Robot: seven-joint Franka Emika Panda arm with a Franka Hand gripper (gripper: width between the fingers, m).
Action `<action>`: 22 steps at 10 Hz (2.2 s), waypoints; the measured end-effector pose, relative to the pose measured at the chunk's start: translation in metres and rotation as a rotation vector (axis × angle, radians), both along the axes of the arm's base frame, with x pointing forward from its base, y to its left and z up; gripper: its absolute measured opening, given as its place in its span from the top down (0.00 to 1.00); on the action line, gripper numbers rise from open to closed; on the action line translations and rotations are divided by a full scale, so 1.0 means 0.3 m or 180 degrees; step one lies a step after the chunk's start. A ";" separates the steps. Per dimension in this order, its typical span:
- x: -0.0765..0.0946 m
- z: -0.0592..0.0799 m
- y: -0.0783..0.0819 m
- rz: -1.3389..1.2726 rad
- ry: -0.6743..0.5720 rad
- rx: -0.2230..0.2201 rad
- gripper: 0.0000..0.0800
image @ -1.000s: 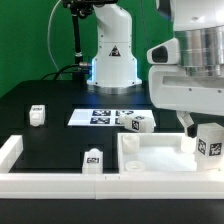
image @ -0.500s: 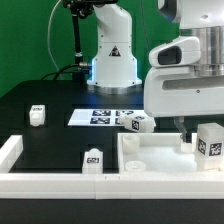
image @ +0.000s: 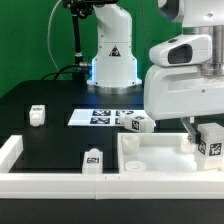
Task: Assemble one leg
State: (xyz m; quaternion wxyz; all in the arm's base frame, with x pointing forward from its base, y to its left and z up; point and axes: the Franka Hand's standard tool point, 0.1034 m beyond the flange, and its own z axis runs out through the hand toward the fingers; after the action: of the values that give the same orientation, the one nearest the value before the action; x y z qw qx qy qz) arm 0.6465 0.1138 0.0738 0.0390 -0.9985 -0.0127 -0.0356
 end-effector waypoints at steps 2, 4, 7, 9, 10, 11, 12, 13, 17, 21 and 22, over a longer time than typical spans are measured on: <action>0.000 -0.002 -0.009 -0.0400 0.0033 0.0019 0.64; 0.001 -0.002 -0.015 -0.1073 0.0083 0.0061 0.64; -0.004 -0.008 -0.029 -0.2382 0.0228 0.0254 0.64; -0.008 -0.010 -0.033 -0.3263 0.0328 0.0329 0.64; -0.008 -0.010 -0.037 -0.3413 0.0366 0.0373 0.64; -0.008 -0.010 -0.037 -0.3432 0.0369 0.0373 0.64; -0.008 -0.010 -0.037 -0.3368 0.0362 0.0369 0.63; -0.009 -0.011 -0.037 -0.3218 0.0351 0.0355 0.63; -0.024 0.010 -0.003 -0.1185 0.0480 0.0105 0.20; -0.022 0.010 -0.009 -0.0251 0.0385 0.0055 0.19; -0.021 0.008 0.022 0.0206 0.0262 -0.0087 0.19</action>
Offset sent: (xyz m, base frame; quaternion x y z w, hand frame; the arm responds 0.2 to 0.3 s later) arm -0.0022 -0.0032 0.0038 -0.0126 0.0004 0.2851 0.9584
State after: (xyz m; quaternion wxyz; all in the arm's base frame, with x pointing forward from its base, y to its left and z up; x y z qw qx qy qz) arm 0.6402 0.1203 0.0762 0.0270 -0.9986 -0.0439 0.0070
